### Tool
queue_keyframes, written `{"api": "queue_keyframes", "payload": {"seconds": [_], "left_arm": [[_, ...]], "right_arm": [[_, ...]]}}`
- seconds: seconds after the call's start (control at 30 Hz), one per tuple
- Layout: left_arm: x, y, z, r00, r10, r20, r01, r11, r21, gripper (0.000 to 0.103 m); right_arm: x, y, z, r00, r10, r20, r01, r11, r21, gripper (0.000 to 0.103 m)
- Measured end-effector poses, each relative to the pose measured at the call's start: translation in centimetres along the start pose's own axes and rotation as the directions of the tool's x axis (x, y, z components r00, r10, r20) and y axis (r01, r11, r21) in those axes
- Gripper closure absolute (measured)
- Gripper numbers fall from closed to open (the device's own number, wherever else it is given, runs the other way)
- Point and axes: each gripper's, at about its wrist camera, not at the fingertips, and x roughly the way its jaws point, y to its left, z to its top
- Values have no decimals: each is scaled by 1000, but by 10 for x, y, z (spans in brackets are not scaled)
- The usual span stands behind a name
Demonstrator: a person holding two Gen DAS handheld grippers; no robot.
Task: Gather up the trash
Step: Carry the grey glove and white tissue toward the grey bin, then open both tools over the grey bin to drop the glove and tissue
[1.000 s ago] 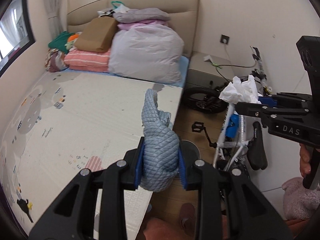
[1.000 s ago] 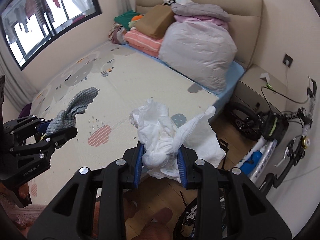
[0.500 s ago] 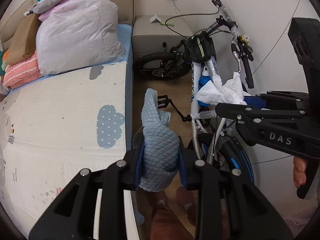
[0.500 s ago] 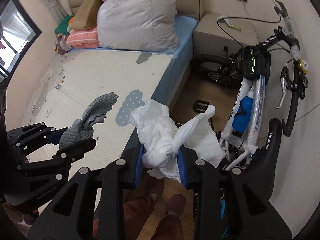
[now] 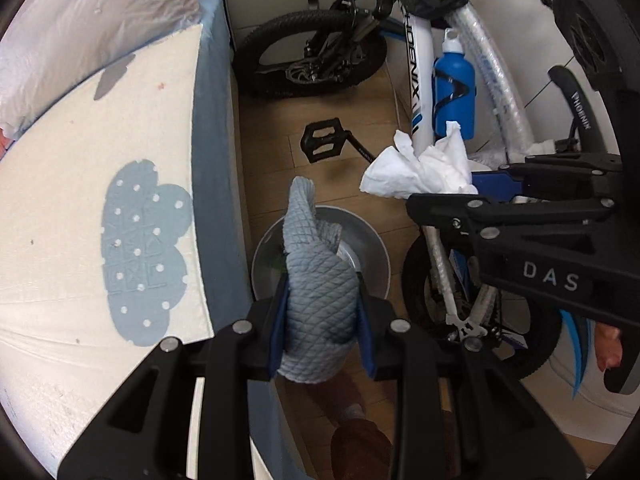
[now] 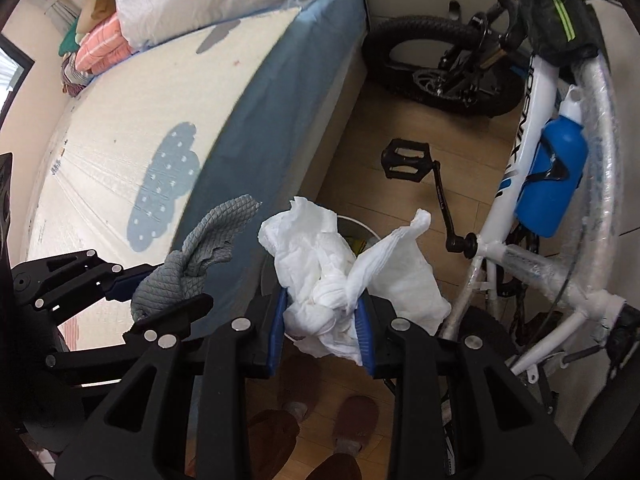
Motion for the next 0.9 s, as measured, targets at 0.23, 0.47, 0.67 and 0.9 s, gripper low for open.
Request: {"api": "queue_keyframes", "payload": {"seconds": [0.23, 0.47, 0.67, 0.9], "left_arm": [[65, 13, -3, 997, 17, -78, -14, 999, 40, 60], [61, 12, 0, 998, 47, -52, -43, 996, 73, 33], [36, 14, 3, 998, 44, -41, -43, 999, 29, 33], [-27, 9, 3, 997, 74, -1, -74, 996, -44, 33]], "right_arm": [[61, -7, 0, 999, 8, -38, -9, 1000, -28, 46], [66, -8, 2, 998, 32, -58, -33, 999, -20, 44], [34, -5, 2, 999, 3, -51, -4, 1000, -29, 44], [-38, 9, -1, 1000, -23, -21, 22, 999, -41, 44]]}}
